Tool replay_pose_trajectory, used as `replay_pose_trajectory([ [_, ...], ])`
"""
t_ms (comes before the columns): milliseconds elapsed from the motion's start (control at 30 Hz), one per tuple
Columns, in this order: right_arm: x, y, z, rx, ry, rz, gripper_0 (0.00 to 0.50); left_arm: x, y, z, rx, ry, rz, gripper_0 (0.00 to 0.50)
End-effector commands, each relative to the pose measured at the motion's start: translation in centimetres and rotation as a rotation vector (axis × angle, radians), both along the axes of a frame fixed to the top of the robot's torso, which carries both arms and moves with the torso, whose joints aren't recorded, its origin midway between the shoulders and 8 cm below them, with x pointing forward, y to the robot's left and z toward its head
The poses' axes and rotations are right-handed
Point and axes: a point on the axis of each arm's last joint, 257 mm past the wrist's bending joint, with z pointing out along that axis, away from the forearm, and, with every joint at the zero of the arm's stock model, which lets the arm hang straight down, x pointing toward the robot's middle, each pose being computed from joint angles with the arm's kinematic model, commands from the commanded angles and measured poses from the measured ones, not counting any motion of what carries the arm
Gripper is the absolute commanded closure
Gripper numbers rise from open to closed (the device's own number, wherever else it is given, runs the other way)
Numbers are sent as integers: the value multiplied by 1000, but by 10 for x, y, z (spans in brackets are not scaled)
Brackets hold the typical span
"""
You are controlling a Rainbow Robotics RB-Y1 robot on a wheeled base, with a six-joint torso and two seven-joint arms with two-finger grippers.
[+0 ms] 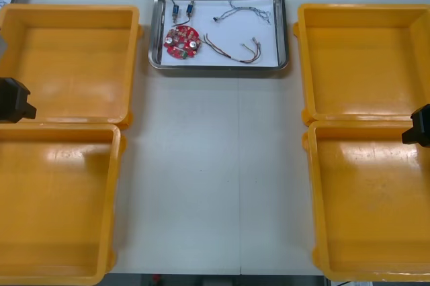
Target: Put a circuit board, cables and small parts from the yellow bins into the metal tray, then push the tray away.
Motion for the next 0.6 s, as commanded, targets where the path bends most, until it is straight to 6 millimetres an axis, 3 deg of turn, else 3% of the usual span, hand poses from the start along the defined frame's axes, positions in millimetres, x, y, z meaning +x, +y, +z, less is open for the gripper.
replay_pose_trajectory([
  [33,1,-5,10,-25,-38,24,0,-3,15,14,84,-22,-56,0],
  [600,0,-2,9,-22,-33,40,0,-3,15,14,84,-22,-56,0],
])
